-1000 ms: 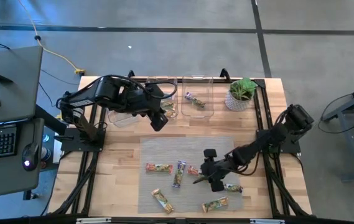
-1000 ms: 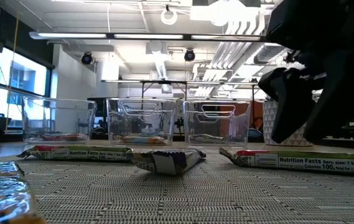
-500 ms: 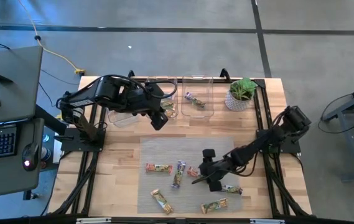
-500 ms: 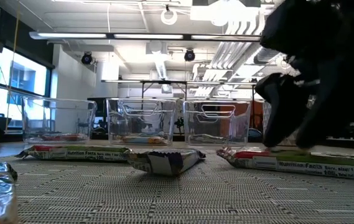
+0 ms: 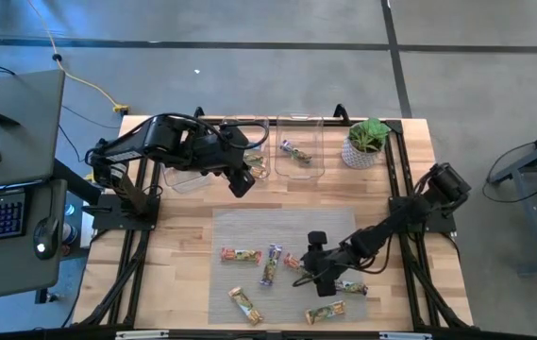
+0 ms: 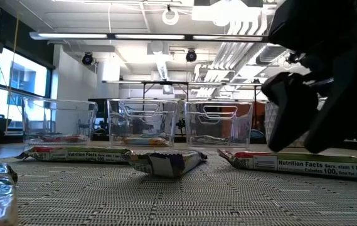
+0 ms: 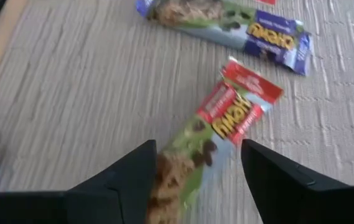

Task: Pick and place Granola Bars by type
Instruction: Put the red granola bar into the left transparent bin

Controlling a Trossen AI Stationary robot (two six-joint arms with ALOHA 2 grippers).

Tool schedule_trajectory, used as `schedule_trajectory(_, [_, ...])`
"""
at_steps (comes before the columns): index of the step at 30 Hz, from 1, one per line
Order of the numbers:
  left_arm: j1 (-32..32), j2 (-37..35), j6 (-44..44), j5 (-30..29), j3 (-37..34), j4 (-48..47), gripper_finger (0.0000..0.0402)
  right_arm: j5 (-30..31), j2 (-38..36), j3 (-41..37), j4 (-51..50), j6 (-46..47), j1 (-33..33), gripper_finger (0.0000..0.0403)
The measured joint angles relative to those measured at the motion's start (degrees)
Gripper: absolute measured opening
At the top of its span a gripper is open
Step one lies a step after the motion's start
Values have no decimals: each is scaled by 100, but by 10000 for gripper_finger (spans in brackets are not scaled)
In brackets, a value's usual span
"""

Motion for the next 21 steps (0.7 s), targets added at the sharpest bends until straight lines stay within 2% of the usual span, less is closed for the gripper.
schedule_trajectory(4, [0,0,0,2,0,0,193,-15,335,2,358,-55,0,221])
schedule_trajectory(9, [0,0,0,22,0,0,193,406,618,28,379,-452,-24,220])
schedule_trajectory(13, [2,0,0,95,0,0,193,500,692,32,342,-539,-42,217])
schedule_trajectory(17, [2,0,0,105,0,0,193,135,633,17,422,-235,-115,194])
schedule_trajectory(21, [2,0,26,103,0,0,193,-85,401,4,287,-304,-140,151])
